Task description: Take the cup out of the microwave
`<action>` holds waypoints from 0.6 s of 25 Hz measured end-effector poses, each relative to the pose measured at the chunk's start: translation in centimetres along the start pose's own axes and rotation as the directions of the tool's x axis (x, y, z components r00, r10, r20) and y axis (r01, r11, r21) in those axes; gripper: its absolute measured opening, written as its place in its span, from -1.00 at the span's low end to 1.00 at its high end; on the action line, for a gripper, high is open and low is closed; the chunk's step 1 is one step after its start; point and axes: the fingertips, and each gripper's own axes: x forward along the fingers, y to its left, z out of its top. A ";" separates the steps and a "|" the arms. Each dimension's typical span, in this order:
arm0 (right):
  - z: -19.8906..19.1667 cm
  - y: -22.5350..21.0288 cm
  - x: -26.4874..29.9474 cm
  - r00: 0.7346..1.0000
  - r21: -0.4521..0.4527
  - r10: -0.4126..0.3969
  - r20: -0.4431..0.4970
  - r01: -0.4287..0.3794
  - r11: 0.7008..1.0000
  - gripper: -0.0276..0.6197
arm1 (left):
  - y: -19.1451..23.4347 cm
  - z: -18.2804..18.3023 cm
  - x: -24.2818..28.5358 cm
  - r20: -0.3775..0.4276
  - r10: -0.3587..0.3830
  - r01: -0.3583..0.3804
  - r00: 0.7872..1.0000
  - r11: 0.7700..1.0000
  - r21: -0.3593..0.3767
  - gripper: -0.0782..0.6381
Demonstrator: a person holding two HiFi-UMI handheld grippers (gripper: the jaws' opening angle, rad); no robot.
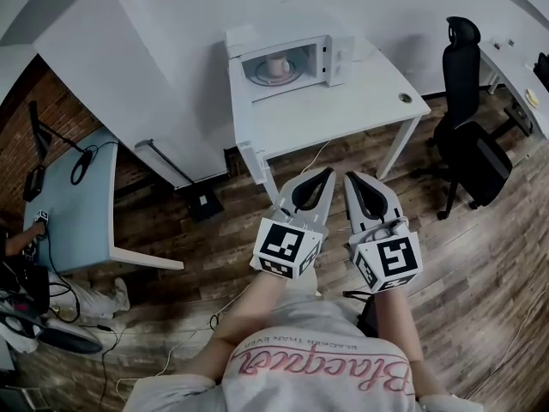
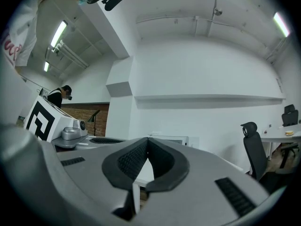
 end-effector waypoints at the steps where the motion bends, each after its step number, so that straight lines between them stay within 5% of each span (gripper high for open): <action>1: -0.1 -0.2 0.1 1.000 -0.001 0.001 -0.001 -0.001 1.000 -0.88 | 0.1 -0.1 0.3 -0.001 0.000 0.000 1.000 1.000 0.000 -0.77; 15: -1.4 -4.2 4.5 1.000 -0.011 0.009 -0.028 -0.010 1.000 -0.88 | 4.1 -1.2 5.7 0.003 0.032 -0.032 0.999 0.999 -0.034 -0.77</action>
